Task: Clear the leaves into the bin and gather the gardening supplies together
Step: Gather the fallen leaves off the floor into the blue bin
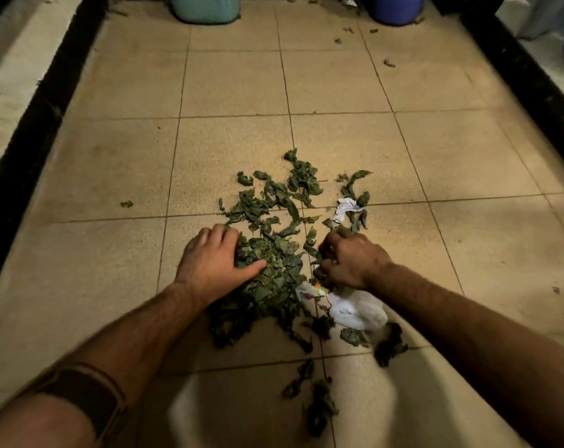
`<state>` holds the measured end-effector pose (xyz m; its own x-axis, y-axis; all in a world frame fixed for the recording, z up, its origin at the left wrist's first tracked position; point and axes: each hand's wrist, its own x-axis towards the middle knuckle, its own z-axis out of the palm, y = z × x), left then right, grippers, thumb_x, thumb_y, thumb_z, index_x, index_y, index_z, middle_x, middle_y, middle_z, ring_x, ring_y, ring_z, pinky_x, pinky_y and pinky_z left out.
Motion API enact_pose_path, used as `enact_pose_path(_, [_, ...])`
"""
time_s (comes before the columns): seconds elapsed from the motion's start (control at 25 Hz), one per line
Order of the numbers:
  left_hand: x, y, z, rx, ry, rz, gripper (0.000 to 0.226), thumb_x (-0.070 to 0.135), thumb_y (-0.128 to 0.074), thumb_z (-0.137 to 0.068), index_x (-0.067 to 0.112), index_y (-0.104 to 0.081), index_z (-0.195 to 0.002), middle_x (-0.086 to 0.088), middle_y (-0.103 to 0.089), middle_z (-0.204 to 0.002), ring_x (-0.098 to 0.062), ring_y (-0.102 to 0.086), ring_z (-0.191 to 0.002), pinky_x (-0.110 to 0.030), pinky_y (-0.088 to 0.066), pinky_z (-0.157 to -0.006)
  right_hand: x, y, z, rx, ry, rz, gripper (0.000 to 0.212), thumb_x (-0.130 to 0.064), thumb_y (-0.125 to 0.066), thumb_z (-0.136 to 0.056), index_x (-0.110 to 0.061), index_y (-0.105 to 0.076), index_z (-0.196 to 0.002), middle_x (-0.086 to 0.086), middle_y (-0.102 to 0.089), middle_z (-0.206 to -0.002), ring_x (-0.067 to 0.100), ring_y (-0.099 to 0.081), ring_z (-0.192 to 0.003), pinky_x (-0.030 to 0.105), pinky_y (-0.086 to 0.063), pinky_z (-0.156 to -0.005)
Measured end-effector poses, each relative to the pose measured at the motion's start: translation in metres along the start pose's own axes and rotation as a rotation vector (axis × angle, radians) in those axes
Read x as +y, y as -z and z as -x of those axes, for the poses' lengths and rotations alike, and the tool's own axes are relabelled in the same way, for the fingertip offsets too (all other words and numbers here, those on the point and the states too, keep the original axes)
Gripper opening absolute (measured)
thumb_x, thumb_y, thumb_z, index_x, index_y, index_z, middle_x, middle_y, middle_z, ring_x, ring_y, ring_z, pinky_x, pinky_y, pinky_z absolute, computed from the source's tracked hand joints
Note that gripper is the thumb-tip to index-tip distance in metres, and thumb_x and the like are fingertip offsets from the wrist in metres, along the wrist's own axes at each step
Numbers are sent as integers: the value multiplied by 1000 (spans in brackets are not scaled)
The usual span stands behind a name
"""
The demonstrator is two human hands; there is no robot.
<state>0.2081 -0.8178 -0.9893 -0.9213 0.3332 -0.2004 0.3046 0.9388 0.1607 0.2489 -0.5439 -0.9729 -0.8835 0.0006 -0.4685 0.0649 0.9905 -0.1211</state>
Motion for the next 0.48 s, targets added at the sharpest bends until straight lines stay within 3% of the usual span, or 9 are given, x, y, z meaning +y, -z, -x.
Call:
enact_pose_path(0.08, [9, 5, -1, -186, -11, 110, 124, 101, -44, -59, 33, -12, -157, -3, -5, -166, -29, -12, -151, -59, -26, -119, -1, 2, 4, -150, -73, -49, 106, -78, -59, -78, -31, -11, -160, 14, -9, -166, 45, -23, -148, 65, -37, -111])
enact_pose_path(0.16, [26, 5, 2, -467, -6, 190, 139, 94, -63, -54, 47, 22, -153, 4, 37, -160, -33, 23, -150, -67, -10, -118, -10, -6, 13, -311, -108, -32, 133, -83, -69, -66, -38, 16, -158, 12, 24, -166, 52, 3, -151, 69, -26, -115])
enact_pose_path(0.2, [35, 4, 4, -563, 5, 175, 140, 87, -70, -57, 48, 27, -151, 3, 43, -157, -37, 27, -148, -69, -10, -116, -16, -13, 17, -353, -120, -8, 138, -78, -74, -65, -39, 21, -157, 13, 30, -163, 53, 7, -150, 69, -26, -115])
enact_pose_path(0.32, [57, 1, 8, -640, 78, 17, 122, 63, -74, -77, 41, 16, -157, -8, 32, -163, -48, 15, -149, -67, -20, -117, -34, -25, 27, -330, -181, -13, 131, -51, -84, -74, -34, 14, -160, 20, 21, -165, 55, -1, -149, 64, -36, -112])
enact_pose_path(0.4, [70, 1, 14, -591, 104, -23, 101, 42, -70, -90, 37, 2, -160, -12, 19, -166, -50, -1, -150, -61, -31, -115, -40, -27, 32, -225, -203, -32, 104, -30, -83, -81, -26, -16, -159, 23, -10, -162, 49, -28, -142, 57, -47, -106])
enact_pose_path(0.48, [78, 0, 22, -495, 68, -47, 76, 19, -63, -97, 33, -22, -159, -14, -5, -167, -45, -26, -147, -51, -43, -112, -43, -28, 36, -133, -153, -21, 77, -17, -83, -80, -18, -41, -144, 18, -33, -148, 37, -47, -127, 50, -55, -98])
